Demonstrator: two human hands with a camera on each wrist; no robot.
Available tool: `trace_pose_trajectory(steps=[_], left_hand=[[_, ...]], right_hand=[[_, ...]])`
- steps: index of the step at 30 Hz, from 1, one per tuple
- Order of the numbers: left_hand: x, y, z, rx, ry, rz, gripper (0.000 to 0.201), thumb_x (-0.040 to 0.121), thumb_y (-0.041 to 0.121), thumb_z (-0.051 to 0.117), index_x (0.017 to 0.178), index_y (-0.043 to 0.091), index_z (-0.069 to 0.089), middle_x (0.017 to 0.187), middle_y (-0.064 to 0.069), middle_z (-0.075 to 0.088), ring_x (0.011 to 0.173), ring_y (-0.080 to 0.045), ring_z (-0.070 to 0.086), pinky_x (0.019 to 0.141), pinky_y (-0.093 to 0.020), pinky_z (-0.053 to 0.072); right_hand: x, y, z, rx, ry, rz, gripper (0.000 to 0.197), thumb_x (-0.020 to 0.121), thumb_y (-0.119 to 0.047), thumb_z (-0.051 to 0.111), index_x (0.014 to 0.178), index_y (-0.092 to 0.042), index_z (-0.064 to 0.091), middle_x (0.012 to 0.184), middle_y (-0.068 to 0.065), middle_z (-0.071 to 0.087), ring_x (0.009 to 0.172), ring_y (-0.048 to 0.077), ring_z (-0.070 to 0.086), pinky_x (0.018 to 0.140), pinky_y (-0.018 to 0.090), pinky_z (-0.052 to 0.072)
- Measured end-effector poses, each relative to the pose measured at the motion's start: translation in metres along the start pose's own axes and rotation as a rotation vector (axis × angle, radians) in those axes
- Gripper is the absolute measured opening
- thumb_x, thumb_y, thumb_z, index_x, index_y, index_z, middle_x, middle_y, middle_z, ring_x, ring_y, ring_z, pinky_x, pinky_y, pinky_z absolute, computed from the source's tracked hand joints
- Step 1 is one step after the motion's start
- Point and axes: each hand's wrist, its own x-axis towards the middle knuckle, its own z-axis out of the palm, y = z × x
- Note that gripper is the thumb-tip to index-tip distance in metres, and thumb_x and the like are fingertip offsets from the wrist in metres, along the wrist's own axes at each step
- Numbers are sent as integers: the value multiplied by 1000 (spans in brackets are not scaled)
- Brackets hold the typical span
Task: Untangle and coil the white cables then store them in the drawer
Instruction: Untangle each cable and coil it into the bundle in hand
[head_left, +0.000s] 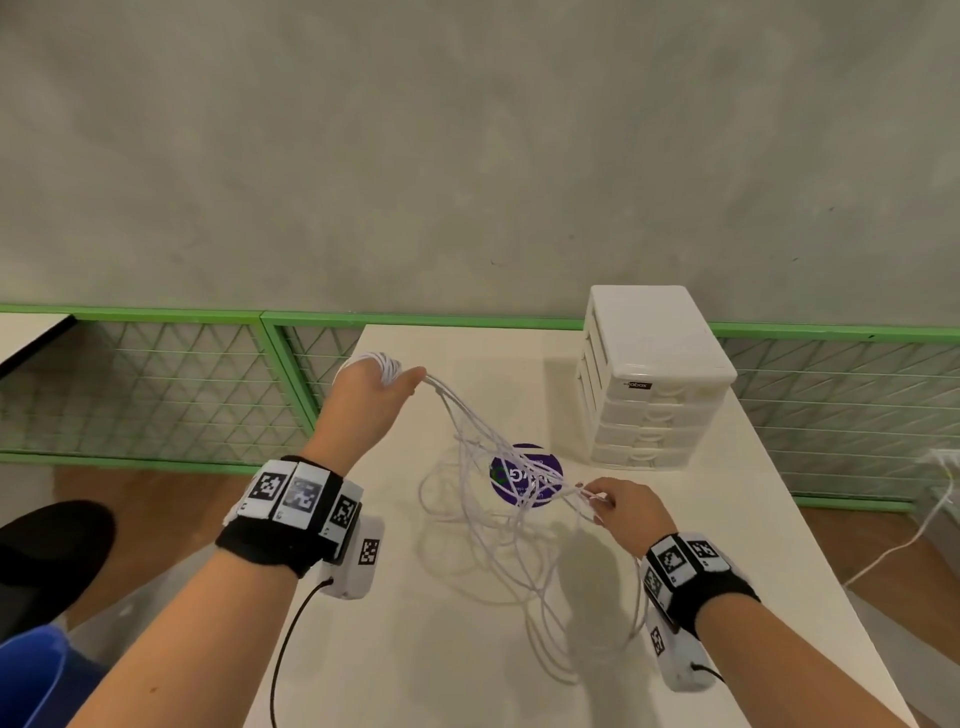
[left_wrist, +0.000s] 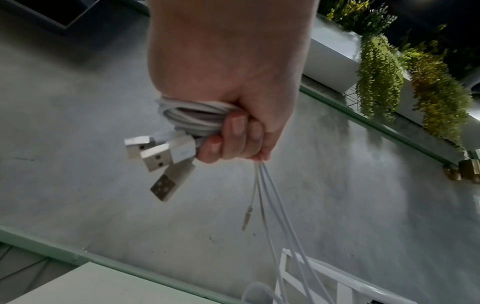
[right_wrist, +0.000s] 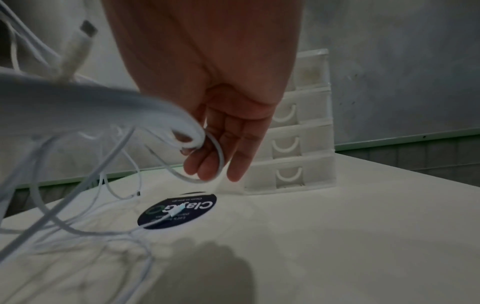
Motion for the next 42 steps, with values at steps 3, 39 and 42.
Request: trace_pose_trajectory(steps=[3,39,42], left_hand=[[3,0,3,1,54,42,55,90,37,58,71,-15,52,63,-16,46,56,-24,40,55,-34,33],[-16,55,-2,-273,50,103,41,90,34,60,62,5,58,50,-3,47,43,-11,41,50,-28,35],[-13,53,6,-152,-19,105,52,89,38,60,71,-11,55,57,-11,45,50,-20,39,52,-30,33]], right_hand=[[2,9,4,-40,15,79,20,90,-17,50,101,-25,65,96,6,70,87,23,65,78,31,51],[-6,-37,-6,204,-234,-173,40,85,-2,54,121,-18,53,114,4,55,108,21,54,82,21,44],[-3,-53,-31,507,-141,-167,58,80,6,52,132,-19,45,123,6,53,117,16,49,77,13,42]])
